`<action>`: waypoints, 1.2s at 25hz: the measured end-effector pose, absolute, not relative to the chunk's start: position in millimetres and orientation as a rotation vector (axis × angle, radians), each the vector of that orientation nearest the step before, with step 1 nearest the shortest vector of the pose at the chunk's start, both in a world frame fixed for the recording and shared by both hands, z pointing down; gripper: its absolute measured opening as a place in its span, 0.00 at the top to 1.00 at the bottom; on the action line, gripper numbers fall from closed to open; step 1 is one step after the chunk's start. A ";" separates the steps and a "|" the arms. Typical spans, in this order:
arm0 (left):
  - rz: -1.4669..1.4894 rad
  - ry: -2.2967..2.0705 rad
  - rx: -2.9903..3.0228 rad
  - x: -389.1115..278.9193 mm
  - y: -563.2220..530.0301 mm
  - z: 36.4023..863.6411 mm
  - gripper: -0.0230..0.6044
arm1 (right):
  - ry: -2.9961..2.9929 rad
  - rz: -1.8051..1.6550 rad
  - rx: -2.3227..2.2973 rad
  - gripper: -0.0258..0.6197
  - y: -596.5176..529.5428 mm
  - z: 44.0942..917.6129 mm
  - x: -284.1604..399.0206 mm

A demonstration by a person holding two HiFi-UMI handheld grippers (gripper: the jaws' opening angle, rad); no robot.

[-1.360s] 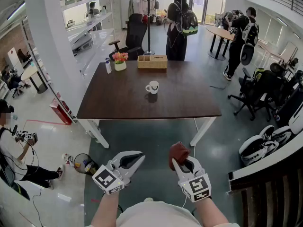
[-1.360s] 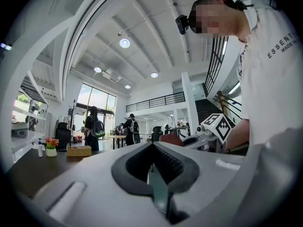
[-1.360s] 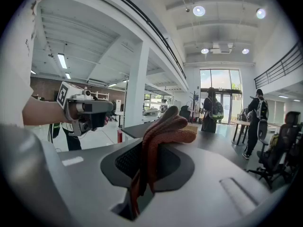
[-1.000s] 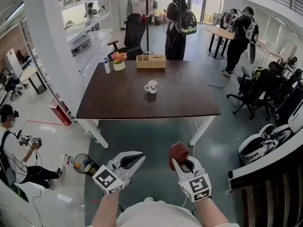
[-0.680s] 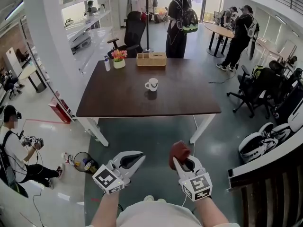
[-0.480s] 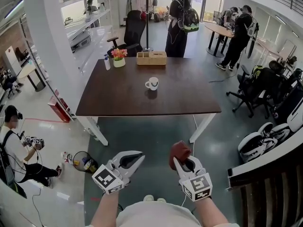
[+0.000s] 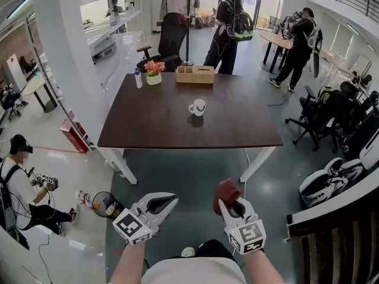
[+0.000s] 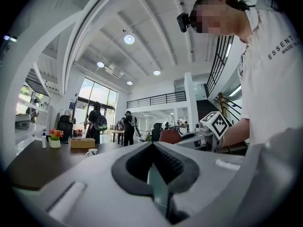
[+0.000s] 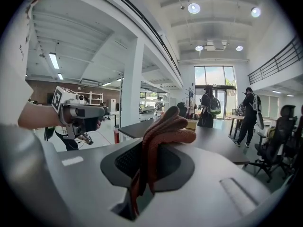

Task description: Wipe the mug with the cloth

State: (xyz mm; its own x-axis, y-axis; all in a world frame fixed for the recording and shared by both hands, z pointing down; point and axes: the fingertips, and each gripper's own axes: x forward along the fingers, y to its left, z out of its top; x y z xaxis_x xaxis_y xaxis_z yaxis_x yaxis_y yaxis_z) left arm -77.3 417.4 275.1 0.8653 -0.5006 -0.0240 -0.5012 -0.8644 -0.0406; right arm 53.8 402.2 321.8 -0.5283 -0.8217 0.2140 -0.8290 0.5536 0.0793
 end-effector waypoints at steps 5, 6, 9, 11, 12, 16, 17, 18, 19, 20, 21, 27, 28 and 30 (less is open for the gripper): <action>0.005 0.861 -2.992 -94.2 390.3 286.7 0.96 | -2.565 0.066 1.349 0.84 372.7 334.5 44.9; 0.012 0.875 -2.994 -96.6 381.9 288.8 0.96 | -2.568 0.071 1.342 0.84 363.7 337.4 44.0; 0.018 0.915 -3.004 -100.4 350.6 294.8 0.96 | -2.577 0.084 1.315 0.84 331.4 345.0 42.4; 0.004 0.924 -3.005 -98.6 323.5 299.6 0.96 | -2.578 0.092 1.299 0.84 302.2 350.4 43.7; -0.007 0.925 -3.004 -96.6 307.8 302.3 0.96 | -2.579 0.093 1.294 0.84 284.9 353.0 45.4; -0.047 0.954 -3.003 -89.9 235.5 312.3 0.96 | -2.581 0.094 1.284 0.84 208.1 359.2 57.4; -0.048 0.970 -3.001 -89.0 215.0 312.9 0.96 | -2.583 0.097 1.278 0.84 186.9 359.8 60.9; -0.046 0.987 -2.999 -88.4 194.0 312.9 0.96 | -2.584 0.101 1.271 0.84 165.2 360.3 64.0; -0.046 1.004 -2.999 -87.8 172.8 313.1 0.96 | -2.584 0.109 1.264 0.84 143.4 361.2 66.9; -0.049 1.016 -3.001 -86.8 151.9 314.0 0.96 | -2.584 0.118 1.259 0.84 121.7 362.5 69.7; -0.057 1.025 -3.005 -85.2 131.8 315.9 0.96 | -2.584 0.128 1.254 0.84 100.6 364.2 72.7; -0.118 1.051 -3.016 -69.7 37.4 333.2 0.96 | -2.588 0.171 1.234 0.84 -0.1 378.9 89.6; -0.122 1.058 -3.019 -68.7 26.1 335.6 0.96 | -2.588 0.180 1.232 0.84 -11.6 381.8 90.3; -0.135 1.064 -3.026 -67.1 7.9 339.4 0.96 | -2.586 0.205 1.221 0.84 -29.6 386.1 89.8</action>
State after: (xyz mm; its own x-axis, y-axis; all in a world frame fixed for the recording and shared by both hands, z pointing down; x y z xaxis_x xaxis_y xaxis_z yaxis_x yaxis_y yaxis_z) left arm -67.1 7.9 339.4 0.7771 -0.6211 0.1021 -0.6269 -0.7782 0.0369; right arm 89.8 -29.6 386.1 -0.6065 -0.7347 0.3040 -0.7733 0.6339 -0.0109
